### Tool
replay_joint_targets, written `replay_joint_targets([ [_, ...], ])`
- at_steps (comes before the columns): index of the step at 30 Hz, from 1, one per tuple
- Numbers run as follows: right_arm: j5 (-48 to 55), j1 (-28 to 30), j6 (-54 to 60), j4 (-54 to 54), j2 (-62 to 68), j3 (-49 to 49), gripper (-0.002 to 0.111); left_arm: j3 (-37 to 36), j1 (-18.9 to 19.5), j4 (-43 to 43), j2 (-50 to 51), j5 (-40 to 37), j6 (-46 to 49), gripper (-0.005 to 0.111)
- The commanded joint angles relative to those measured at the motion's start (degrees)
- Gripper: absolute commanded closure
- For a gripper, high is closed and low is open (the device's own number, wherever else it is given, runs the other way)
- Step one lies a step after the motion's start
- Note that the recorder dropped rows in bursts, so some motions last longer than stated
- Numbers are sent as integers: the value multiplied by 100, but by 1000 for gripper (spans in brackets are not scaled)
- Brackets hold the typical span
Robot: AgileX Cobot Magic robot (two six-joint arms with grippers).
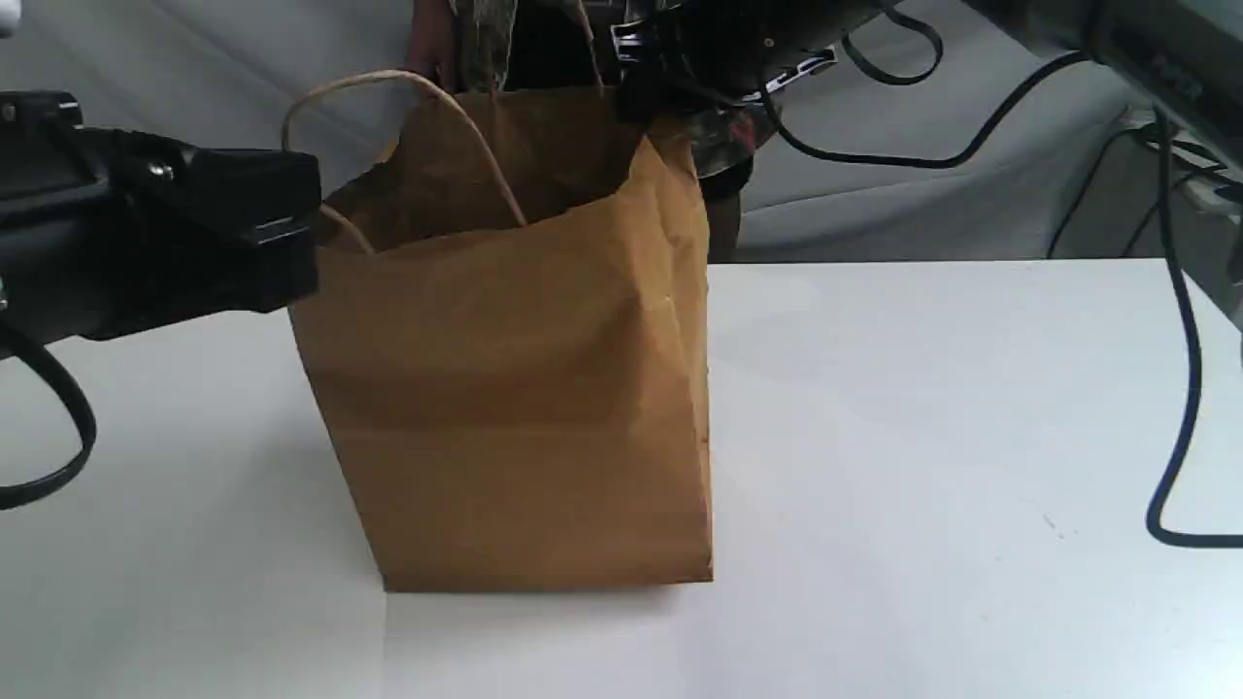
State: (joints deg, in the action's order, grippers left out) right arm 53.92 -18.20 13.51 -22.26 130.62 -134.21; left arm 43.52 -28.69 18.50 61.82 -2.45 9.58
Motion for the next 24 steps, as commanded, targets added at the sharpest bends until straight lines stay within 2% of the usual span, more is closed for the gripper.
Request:
replay_joint_targets([
  [1,-79,35,-36,32,-21,11,56,-29,-19,39,-31,157,-48,80],
  [8,-79,35,-44,32,-21,11,47,-29,-19,22,-31,110,-38,42],
  [10,-79,35,-60,32,-34,11,45,-29,-19,27,-31,99,-12,36],
  [24,-433,35,-60,323,-523,11,36,-29,-19,27,-31,134,153,35],
])
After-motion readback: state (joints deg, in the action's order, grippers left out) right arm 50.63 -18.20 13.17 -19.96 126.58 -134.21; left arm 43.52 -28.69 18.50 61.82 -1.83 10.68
